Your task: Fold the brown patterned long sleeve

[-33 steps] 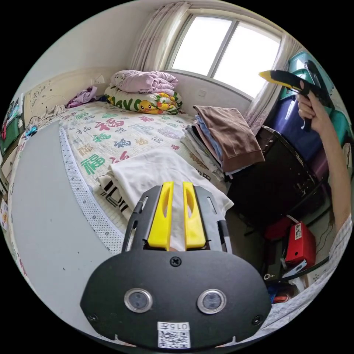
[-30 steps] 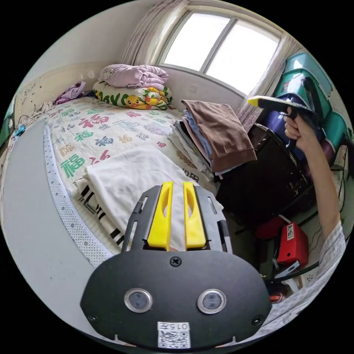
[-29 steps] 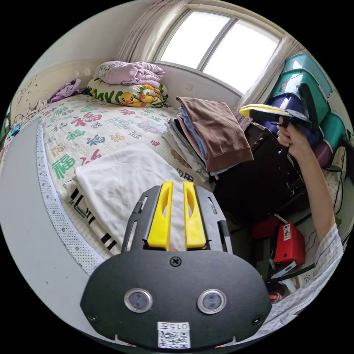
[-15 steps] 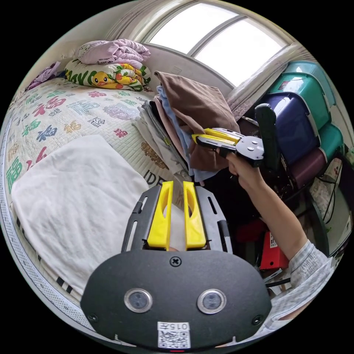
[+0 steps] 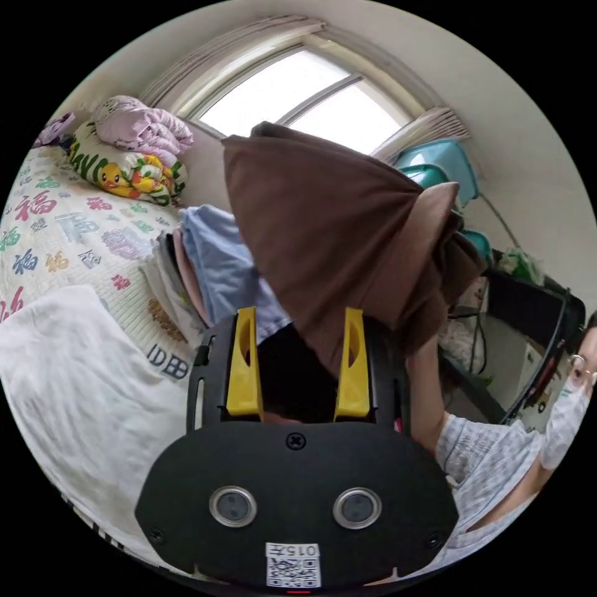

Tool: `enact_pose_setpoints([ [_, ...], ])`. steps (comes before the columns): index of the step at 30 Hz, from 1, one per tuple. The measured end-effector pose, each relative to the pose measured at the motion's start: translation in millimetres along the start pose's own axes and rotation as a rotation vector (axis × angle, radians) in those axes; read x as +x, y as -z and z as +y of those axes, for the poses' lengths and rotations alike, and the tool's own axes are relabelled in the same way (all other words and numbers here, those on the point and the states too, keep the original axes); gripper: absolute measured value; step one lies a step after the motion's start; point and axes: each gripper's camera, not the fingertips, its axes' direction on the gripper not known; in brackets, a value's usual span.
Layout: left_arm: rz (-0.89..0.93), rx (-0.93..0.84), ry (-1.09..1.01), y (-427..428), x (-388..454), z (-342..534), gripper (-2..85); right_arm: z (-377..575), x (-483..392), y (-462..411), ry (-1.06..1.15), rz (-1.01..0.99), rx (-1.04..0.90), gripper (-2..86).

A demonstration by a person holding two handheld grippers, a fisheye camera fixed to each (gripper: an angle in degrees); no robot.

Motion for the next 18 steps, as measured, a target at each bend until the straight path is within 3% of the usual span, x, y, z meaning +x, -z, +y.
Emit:
enact_pose_setpoints([
  [4, 0.282, 0.207, -0.192, 151.7, 90.6, 2.1, 15.2, -0.2, -57.9, -30.3, 0.057, -0.129, -0.053, 4.7],
  [8, 0.237, 0.323, -0.279, 314.2, 140.0, 32.5, 11.7, 26.5, -86.1, -100.2, -0.028, -0.425, -0.098, 4.8],
  [12, -0.025, 0.404, -0.316, 481.8, 179.6, 57.1, 8.3, 47.9, -126.9, -186.4, -0.08, -0.622, -0.091, 4.8],
  [18, -0.514, 0.383, -0.278, 638.0, 202.8, 89.5, 7.9, 75.9, -199.4, -284.3, 0.075, -0.612, -0.253, 4.8],
])
